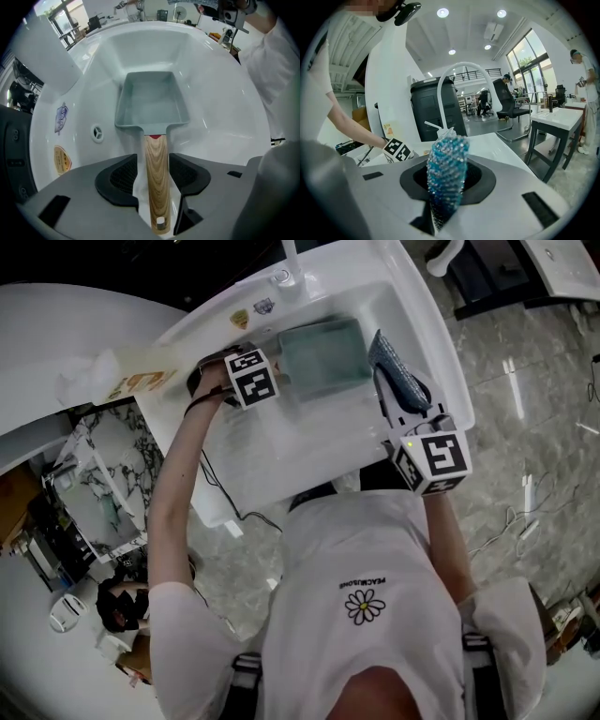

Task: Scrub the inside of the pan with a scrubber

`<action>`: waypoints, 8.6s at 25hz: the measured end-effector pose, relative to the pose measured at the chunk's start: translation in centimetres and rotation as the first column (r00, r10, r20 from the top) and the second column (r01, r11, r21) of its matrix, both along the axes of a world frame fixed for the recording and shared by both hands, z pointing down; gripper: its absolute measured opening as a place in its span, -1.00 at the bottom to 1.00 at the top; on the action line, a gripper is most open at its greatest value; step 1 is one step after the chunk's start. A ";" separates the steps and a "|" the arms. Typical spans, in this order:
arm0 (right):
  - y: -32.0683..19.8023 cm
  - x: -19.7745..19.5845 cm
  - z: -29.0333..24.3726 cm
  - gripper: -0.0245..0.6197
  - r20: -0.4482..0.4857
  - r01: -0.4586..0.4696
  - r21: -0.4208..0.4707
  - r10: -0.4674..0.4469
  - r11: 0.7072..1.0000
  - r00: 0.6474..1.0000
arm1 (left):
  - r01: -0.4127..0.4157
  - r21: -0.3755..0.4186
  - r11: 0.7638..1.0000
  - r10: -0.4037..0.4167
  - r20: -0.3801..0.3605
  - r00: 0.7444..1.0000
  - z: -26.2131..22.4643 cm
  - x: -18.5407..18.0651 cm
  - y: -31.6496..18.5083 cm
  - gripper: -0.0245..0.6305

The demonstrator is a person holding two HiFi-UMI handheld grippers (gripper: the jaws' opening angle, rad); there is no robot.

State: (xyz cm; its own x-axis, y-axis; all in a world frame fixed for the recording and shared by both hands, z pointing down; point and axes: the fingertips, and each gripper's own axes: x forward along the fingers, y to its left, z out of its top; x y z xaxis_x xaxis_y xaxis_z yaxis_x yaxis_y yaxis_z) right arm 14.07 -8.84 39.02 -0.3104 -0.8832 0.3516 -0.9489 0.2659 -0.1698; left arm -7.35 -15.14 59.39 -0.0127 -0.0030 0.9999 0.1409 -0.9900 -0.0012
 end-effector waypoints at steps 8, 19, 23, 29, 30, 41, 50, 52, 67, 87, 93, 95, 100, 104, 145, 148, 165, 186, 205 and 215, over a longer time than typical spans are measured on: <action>0.0 0.5 0.6 -0.75 -0.005 -0.010 -0.021 0.010 1.000 1.000 | 0.005 -0.034 0.999 -0.002 0.065 0.998 1.8 -0.3 0.6 -0.39; -0.5 0.6 -0.2 -0.75 -0.017 0.005 -0.027 -0.005 1.000 1.000 | 0.013 -0.002 1.000 -0.013 0.087 0.996 1.1 -0.2 0.8 -0.41; -0.8 1.0 -0.3 -0.75 -0.016 0.006 -0.050 -0.007 0.999 1.000 | 0.031 -0.002 1.000 -0.031 0.078 0.996 -0.3 0.5 1.3 -0.41; -0.9 1.7 -1.0 -0.75 -0.016 0.023 -0.075 -0.025 0.997 1.000 | 0.051 0.032 0.998 -0.054 0.090 0.994 -1.5 0.7 2.1 -0.41; -0.9 1.8 -1.0 -0.75 -0.019 0.025 -0.077 -0.027 0.997 0.999 | 0.054 0.037 0.998 -0.058 0.095 0.994 -1.7 0.7 2.2 -0.41; -1.8 0.7 1.3 -0.75 -0.016 0.173 -0.239 -0.182 0.956 0.983 | 0.065 0.082 0.995 -0.075 0.129 0.989 -2.3 0.0 3.4 -0.41; -7.9 -1.0 9.3 -0.75 -0.074 0.296 -0.537 -0.394 0.790 0.916 | 0.078 0.089 0.993 -0.089 0.131 0.987 -1.9 0.0 3.1 -0.41; -8.6 -1.4 11.4 -0.75 -0.061 0.298 -0.602 -0.414 0.741 0.908 | 0.079 0.088 0.993 -0.090 0.130 0.987 -1.7 0.0 3.1 -0.41; -8.7 -1.7 23.5 -0.75 -0.003 0.163 -0.884 -0.354 0.438 0.935 | 0.087 0.098 0.991 -0.099 0.123 0.987 -1.0 -0.4 3.1 -0.42; -9.3 -4.6 24.9 -0.75 0.071 0.170 -0.899 -0.248 0.403 0.966 | 0.074 0.126 0.989 -0.088 0.110 0.990 -1.3 -0.1 2.2 -0.42; -9.2 -6.2 24.2 -0.75 0.113 0.206 -0.890 -0.241 0.406 0.964 | 0.079 0.124 0.989 -0.092 0.110 0.990 -1.2 -0.2 2.5 -0.42; -9.1 -7.2 23.8 -0.75 0.141 0.230 -0.884 -0.238 0.406 0.961 | 0.078 0.122 0.989 -0.092 0.110 0.990 -1.3 -0.3 2.5 -0.42; -8.9 -10.8 22.4 -0.75 0.232 0.309 -0.861 -0.229 0.404 0.945 | 0.075 0.133 0.988 -0.090 0.108 0.990 -1.1 -0.2 2.4 -0.42; -8.5 -13.5 21.5 -0.75 0.297 0.367 -0.841 -0.227 0.398 0.927 | 0.073 0.131 0.989 -0.088 0.112 0.990 -0.9 -0.3 2.5 -0.42; -6.0 -2.0 24.7 -0.75 0.083 0.167 -0.918 -0.237 0.361 0.968 | 0.080 0.111 0.991 -0.093 0.110 0.990 0.3 -1.6 3.8 -0.42; -5.8 -2.4 25.1 -0.75 0.079 0.157 -0.922 -0.225 0.355 0.971 | 0.081 0.107 0.991 -0.092 0.106 0.990 0.5 -1.7 4.0 -0.42; -5.3 -5.7 24.9 -0.75 0.137 0.199 -0.918 -0.196 0.344 0.971 | 0.093 0.098 0.991 -0.100 0.079 0.992 0.4 -1.6 4.1 -0.42; -3.9 -13.5 22.9 -0.75 0.305 0.347 -0.874 -0.172 0.339 0.937 | 0.092 0.097 0.991 -0.098 0.065 0.993 0.7 -1.4 4.5 -0.42; -3.5 -16.6 21.4 -0.75 0.385 0.424 -0.841 -0.181 0.335 0.905 | 0.095 0.107 0.990 -0.103 0.064 0.993 0.6 -1.4 4.6 -0.42; -4.4 -8.5 20.7 -0.75 0.232 0.329 -0.857 -0.273 0.396 0.933 | 0.099 0.105 0.990 -0.105 0.057 0.993 0.8 -1.5 4.7 -0.42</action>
State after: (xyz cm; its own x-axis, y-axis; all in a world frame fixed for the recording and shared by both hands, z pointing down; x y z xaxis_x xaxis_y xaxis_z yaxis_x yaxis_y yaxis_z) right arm 5.54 -13.21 59.71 -0.5302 0.0437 0.8467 -0.8225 0.2157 -0.5262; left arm -8.88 -10.40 60.18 -0.0800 -0.0998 0.9918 0.0424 -0.9944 -0.0966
